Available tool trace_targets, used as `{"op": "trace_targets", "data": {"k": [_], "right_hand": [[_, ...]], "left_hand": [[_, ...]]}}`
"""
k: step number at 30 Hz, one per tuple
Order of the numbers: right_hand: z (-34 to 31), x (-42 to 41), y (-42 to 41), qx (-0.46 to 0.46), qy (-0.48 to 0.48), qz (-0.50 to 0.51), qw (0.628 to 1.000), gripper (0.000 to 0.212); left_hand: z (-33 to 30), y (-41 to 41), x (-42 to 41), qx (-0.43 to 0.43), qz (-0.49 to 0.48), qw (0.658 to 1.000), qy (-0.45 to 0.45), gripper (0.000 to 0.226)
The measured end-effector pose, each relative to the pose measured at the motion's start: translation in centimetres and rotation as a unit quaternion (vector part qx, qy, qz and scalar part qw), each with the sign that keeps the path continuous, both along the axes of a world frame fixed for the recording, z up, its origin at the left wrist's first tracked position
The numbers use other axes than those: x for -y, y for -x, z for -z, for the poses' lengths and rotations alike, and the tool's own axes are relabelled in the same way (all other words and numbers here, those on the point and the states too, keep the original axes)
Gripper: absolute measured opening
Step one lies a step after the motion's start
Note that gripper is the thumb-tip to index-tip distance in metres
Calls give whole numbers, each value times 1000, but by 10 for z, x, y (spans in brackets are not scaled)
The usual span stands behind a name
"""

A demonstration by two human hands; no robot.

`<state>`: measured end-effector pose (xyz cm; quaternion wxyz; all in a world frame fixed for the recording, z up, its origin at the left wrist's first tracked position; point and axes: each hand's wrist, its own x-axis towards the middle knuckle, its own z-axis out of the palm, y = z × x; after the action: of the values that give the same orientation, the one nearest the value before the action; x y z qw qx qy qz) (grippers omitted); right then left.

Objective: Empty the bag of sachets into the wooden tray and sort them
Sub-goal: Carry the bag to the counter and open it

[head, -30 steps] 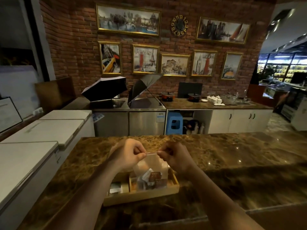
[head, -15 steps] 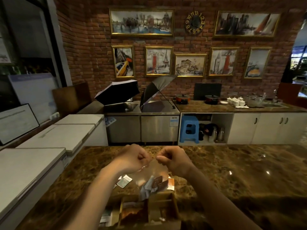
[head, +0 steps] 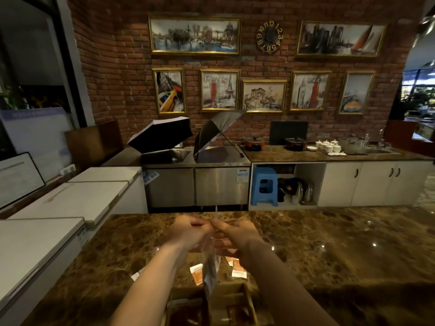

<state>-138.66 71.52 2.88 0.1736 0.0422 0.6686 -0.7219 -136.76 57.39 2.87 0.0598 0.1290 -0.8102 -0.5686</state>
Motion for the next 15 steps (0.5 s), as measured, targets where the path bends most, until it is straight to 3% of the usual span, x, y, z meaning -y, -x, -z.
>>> {"op": "trace_targets", "data": {"k": [3,7,15], "right_hand": [[-4,5,1,1,-19,15,1000,31],[-6,5,4,5,-38,23,999,12],[-13,1,1,7,-50,7,999,20]], "left_hand": [[2,0,-1,4,-15,999,-39,4],[2,-3,-1,13,-16,996,-92,5],[-1,0,-3,25,-29,996,-84,8]]}}
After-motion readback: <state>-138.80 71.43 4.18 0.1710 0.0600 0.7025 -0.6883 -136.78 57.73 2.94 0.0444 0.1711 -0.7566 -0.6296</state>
